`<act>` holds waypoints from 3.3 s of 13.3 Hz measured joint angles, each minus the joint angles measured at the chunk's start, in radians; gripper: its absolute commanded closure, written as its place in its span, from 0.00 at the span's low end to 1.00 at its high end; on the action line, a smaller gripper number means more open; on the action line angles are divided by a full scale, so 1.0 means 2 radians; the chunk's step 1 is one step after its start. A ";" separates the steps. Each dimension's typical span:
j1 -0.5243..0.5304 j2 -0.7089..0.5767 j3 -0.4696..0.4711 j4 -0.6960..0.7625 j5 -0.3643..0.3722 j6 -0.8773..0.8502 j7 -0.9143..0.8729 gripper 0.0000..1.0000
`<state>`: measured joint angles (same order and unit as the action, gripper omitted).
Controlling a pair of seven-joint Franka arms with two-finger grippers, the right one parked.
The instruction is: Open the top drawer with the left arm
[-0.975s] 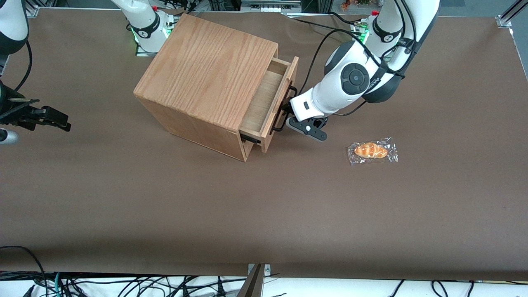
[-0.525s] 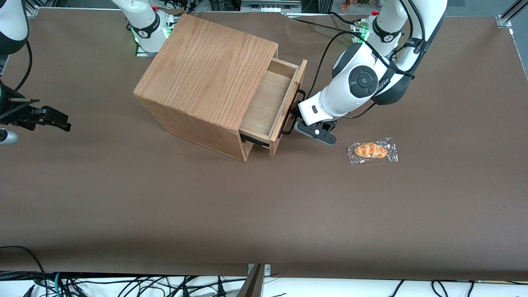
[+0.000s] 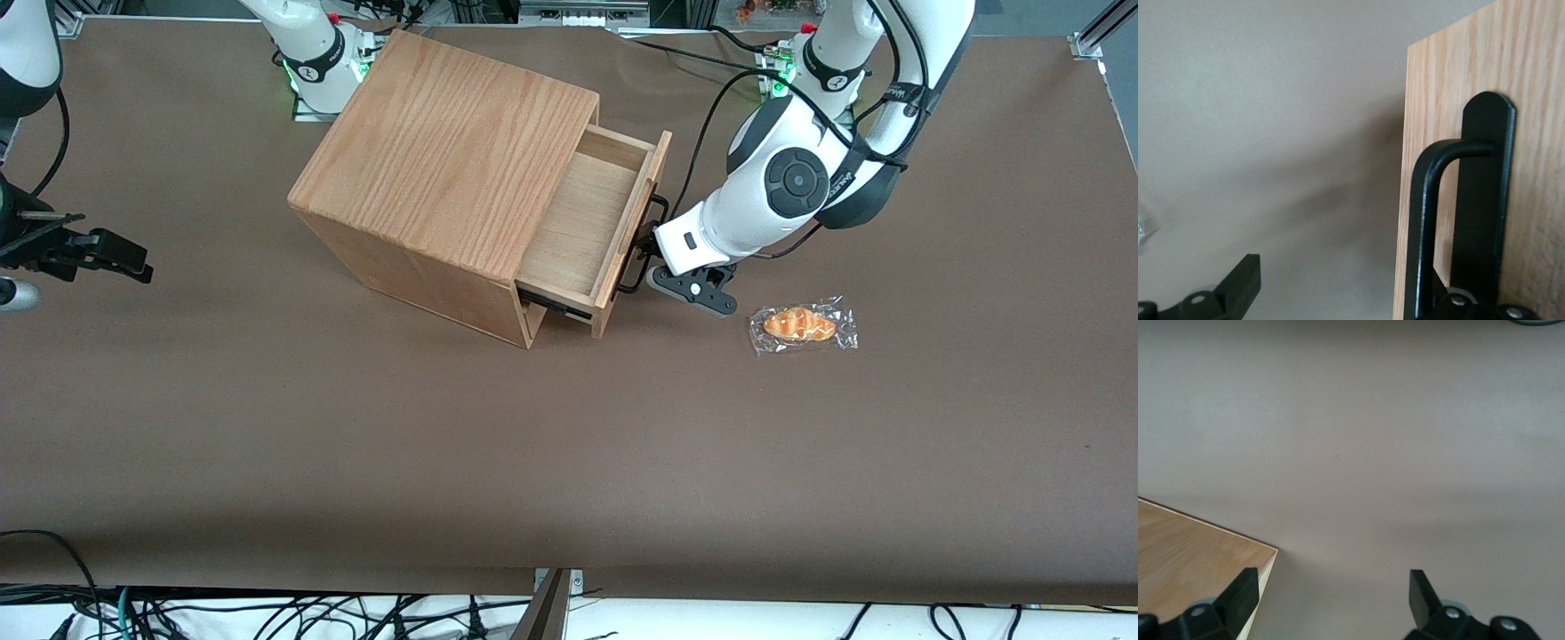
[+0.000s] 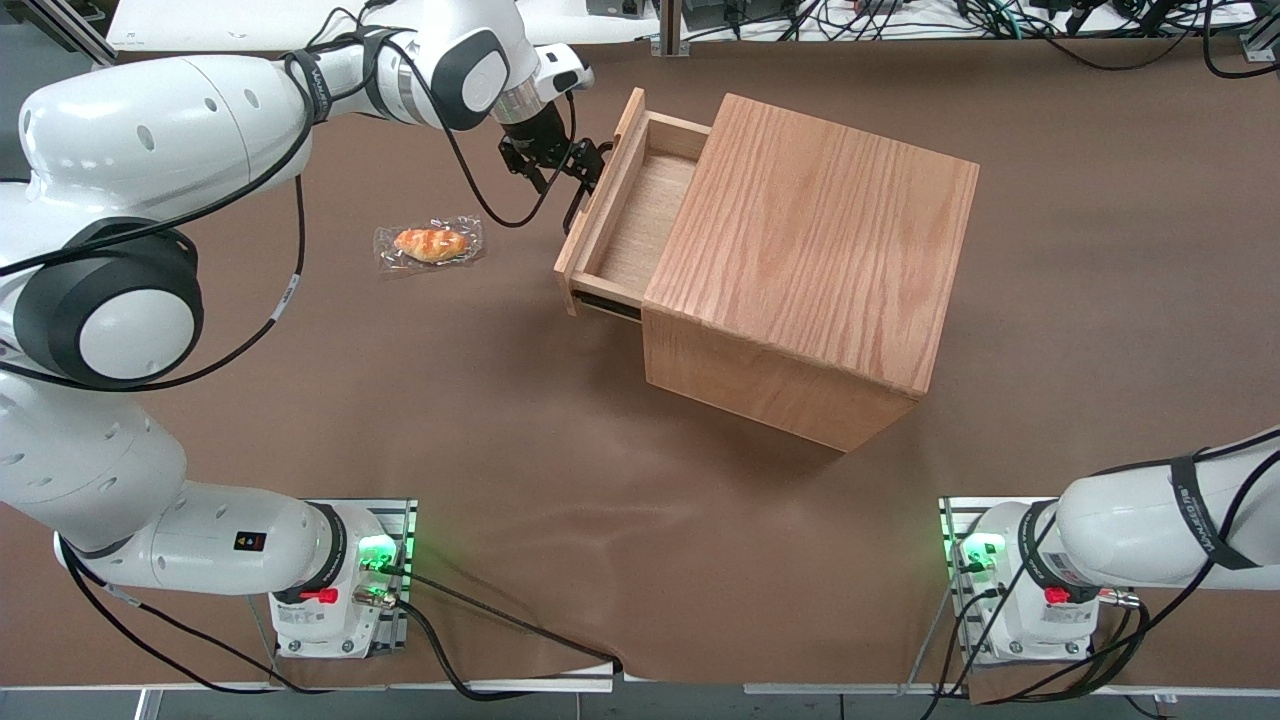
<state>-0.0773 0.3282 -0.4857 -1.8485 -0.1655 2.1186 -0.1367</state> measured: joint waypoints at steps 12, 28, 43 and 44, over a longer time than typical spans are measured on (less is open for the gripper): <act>0.009 -0.004 0.004 0.001 0.008 -0.013 0.004 0.00; 0.012 -0.006 0.009 0.009 0.008 -0.032 0.006 0.00; 0.022 -0.086 0.066 0.101 -0.011 -0.209 0.004 0.00; 0.024 -0.103 0.087 0.101 -0.011 -0.218 0.004 0.00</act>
<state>-0.0297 0.1232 -0.3117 -1.6463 -0.1872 1.6836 -0.1288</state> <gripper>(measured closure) 0.000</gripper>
